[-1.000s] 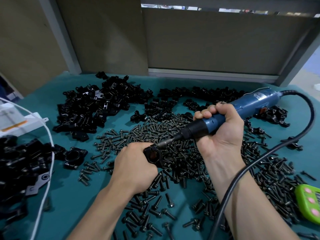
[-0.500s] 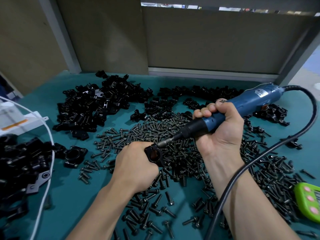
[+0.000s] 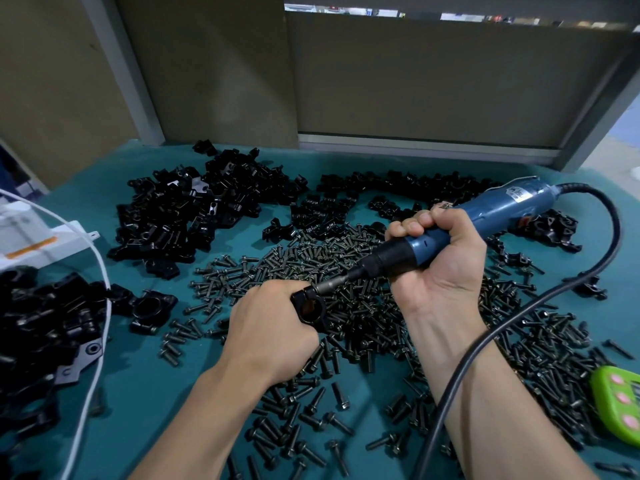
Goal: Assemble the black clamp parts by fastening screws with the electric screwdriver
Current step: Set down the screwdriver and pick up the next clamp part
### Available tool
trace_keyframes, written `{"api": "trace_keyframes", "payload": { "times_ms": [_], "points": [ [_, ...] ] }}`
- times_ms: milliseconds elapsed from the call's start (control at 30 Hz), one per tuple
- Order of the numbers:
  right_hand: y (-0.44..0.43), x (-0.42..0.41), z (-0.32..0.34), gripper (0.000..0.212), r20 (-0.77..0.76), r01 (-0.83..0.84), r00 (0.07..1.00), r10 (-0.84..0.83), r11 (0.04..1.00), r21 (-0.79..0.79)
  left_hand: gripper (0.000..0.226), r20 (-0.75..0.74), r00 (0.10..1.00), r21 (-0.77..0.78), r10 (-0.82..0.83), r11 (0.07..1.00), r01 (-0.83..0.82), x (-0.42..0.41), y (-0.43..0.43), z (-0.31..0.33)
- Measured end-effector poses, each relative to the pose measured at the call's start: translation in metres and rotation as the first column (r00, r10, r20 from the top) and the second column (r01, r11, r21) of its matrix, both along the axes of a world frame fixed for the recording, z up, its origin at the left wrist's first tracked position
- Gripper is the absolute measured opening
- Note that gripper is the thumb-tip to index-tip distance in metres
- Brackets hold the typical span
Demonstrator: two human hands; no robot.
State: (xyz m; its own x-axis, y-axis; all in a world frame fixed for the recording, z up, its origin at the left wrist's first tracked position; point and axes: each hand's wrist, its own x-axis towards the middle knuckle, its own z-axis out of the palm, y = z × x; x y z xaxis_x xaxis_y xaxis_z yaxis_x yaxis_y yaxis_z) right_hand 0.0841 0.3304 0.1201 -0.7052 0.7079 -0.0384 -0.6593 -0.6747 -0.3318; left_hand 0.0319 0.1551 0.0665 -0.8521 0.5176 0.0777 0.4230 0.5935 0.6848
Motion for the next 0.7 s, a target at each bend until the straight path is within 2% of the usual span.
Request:
{"api": "trace_keyframes", "payload": {
  "times_ms": [333, 467, 567, 700],
  "points": [
    [-0.0002, -0.0006, -0.001, 0.017, 0.012, 0.0, 1.0, 0.0, 1.0, -0.009, 0.022, 0.024, 1.0, -0.01, -0.007, 1.0, 0.008, 0.001, 0.0009, 0.0003],
    [-0.0006, 0.0004, 0.0005, 0.02, -0.021, -0.011, 1.0, 0.011, 1.0, 0.018, 0.023, 0.086, 0.996, 0.04, -0.007, 0.999, 0.003, 0.0026, 0.0023, -0.0013],
    [-0.0004, 0.0018, 0.004, 0.014, -0.037, -0.023, 0.999, 0.025, 0.998, 0.058, 0.026, 0.13, 0.991, 0.077, -0.016, 0.997, 0.006, 0.0042, 0.0036, -0.0036],
    [-0.0001, 0.0025, 0.0062, 0.018, -0.036, -0.024, 0.999, 0.027, 0.997, 0.078, 0.019, 0.141, 0.99, 0.093, -0.013, 0.996, 0.0, 0.0024, 0.0042, -0.0052]
  ]
}}
